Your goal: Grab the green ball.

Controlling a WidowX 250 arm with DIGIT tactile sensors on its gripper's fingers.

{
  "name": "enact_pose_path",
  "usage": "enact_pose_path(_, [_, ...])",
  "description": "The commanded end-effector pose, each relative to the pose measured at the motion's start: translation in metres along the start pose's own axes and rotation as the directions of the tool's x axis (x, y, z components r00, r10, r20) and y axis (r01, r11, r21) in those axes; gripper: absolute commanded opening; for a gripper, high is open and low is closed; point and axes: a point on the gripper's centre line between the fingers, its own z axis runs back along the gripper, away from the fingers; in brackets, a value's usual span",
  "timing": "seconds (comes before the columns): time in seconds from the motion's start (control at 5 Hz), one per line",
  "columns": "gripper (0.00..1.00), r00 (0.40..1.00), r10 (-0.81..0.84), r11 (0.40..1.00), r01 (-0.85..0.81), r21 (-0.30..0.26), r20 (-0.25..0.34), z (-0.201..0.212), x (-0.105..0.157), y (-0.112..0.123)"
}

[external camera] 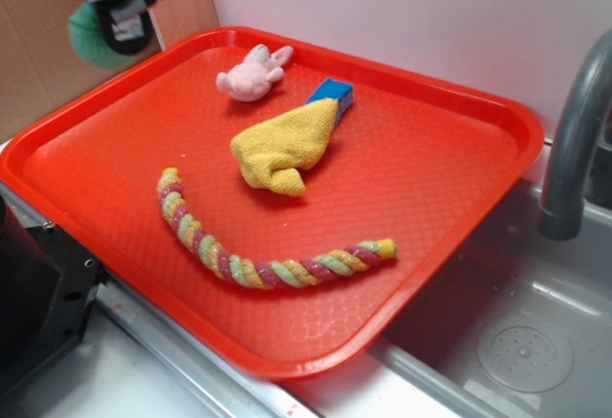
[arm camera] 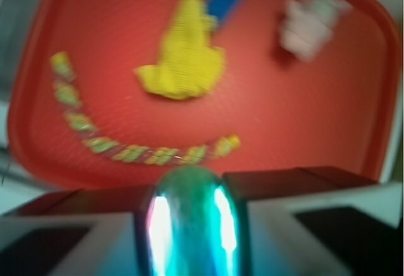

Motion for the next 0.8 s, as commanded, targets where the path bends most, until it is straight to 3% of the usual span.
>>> enact_pose_path(0.0, [0.0,0.913,0.406,0.914,-0.407,0.007,0.02,0.011,-0.007,0.013])
enact_pose_path(0.2, [0.0,0.92,0.392,0.92,-0.392,0.012,-0.004,0.007,-0.001,0.034])
enact_pose_path(0.4, [0.0,0.927,0.373,0.928,-0.373,0.026,-0.028,0.002,0.007,0.041])
enact_pose_path(0.6, [0.0,0.942,0.337,0.942,-0.337,0.017,-0.009,0.001,0.011,0.036])
